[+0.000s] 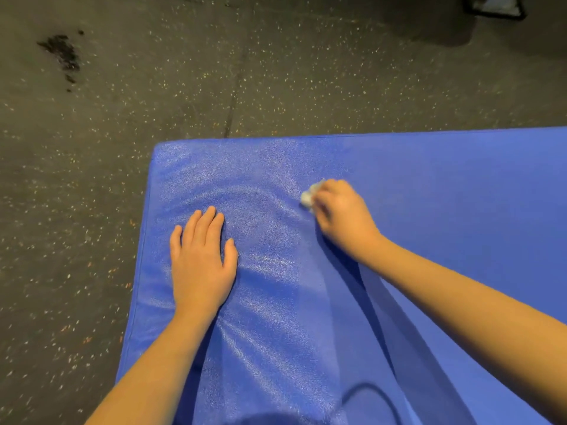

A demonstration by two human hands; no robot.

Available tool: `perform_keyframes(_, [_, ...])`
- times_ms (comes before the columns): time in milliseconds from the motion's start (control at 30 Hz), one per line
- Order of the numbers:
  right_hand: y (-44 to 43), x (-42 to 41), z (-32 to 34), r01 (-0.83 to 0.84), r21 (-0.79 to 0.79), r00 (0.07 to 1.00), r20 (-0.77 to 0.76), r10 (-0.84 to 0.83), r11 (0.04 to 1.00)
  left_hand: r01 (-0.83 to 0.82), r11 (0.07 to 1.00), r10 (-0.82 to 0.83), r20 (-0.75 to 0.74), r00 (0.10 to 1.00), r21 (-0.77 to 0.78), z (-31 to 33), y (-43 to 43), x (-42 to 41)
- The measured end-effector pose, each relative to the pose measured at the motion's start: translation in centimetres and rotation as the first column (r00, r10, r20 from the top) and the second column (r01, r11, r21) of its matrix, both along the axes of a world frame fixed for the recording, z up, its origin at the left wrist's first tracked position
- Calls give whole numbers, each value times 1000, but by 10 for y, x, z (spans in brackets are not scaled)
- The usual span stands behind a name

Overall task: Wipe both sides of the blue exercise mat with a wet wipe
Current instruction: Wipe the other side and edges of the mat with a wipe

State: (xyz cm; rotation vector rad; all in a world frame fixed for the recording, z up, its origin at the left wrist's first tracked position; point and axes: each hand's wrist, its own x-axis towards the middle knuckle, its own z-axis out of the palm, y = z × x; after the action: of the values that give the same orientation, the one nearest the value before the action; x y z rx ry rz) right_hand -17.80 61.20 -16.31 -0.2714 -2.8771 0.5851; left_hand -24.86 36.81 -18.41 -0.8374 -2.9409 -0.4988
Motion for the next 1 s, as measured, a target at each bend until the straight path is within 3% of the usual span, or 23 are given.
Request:
perform_keyframes(67, [-10,19,0,-178,43,984,33,177,983,-1,1000,1,-1,1000,4,0,1,-1])
perform_keyframes(133, [5,18,0,-177,123,984,26,175,976,-2,1000,2,3,1000,6,1,2,-1])
perform_keyframes(267, [20,0,2,283,46,953,98,-287,958,2,1000,-2,1,1000,6,-1,0,-1])
perform_keyframes(333, [-2,8,2,177,-42,977,129,-170,983,4,1000,-4,0,1000,7,0,0,0])
perform_keyframes(433, [-22,38,-5,-228,-83,963,130,237,970,4,1000,-4,-3,1000,7,1,0,0])
perform_keyframes(500, [-7,34,-7,-230,-71,962,135,238,971,4,1000,-4,-8,1000,0,0,1,0])
perform_keyframes(600, [4,18,-5,81,-64,997,27,-79,995,0,1000,0,-3,1000,-18,-1,1,0])
perform_keyframes(633, [-2,19,-4,89,-72,996,1,-90,993,-2,1000,2,1,1000,-30,-1,2,1])
perform_keyframes(700, [-27,35,0,-100,-105,995,-1,101,989,-16,997,16,-4,1000,-73,0,5,3])
perform_keyframes(800, [-44,65,5,-384,-109,912,112,395,917,-97,990,99,12,995,-105,1,11,17])
perform_keyframes(867, [-30,61,5,-331,-38,938,93,333,943,-127,987,134,64,989,-101,1,13,38])
perform_keyframes(933, [-20,53,2,-105,12,994,-3,105,994,-81,988,90,58,994,-134,-1,11,61])
perform_keyframes(1000, [-30,54,3,68,-51,996,-50,-70,996,-51,985,57,36,998,-164,-3,6,70])
